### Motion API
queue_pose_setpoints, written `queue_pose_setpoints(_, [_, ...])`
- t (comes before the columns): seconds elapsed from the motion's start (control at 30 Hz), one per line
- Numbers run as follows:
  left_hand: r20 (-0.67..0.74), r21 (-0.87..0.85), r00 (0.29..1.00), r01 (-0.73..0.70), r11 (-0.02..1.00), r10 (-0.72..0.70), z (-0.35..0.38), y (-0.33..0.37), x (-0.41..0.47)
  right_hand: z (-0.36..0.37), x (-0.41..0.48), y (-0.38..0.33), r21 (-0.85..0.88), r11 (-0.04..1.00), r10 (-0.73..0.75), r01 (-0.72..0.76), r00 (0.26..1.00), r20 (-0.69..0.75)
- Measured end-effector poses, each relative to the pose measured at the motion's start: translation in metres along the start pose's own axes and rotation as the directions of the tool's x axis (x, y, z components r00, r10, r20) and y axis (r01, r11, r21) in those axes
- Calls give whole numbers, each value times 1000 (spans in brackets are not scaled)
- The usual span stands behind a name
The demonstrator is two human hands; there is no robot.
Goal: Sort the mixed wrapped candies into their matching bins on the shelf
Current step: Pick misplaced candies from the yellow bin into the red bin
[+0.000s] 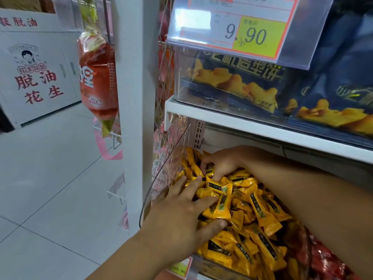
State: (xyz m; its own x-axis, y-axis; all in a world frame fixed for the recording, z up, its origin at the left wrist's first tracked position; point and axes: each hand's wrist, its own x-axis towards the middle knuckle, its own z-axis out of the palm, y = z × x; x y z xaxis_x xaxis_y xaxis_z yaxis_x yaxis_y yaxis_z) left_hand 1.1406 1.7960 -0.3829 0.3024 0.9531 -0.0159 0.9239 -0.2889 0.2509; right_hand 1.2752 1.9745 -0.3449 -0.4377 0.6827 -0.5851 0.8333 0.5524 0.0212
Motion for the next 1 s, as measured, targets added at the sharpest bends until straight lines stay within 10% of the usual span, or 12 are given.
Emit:
queue_pose_setpoints(0.57, [-31, -16, 999, -14, 1000, 13, 3, -6, -1, -6, 2, 2, 196, 979, 2, -61, 958, 288])
queue_pose_setpoints(1.0, [-43, -28, 999, 3, 1000, -4, 4, -5, -2, 5, 1, 17, 481, 874, -76, 66, 997, 1])
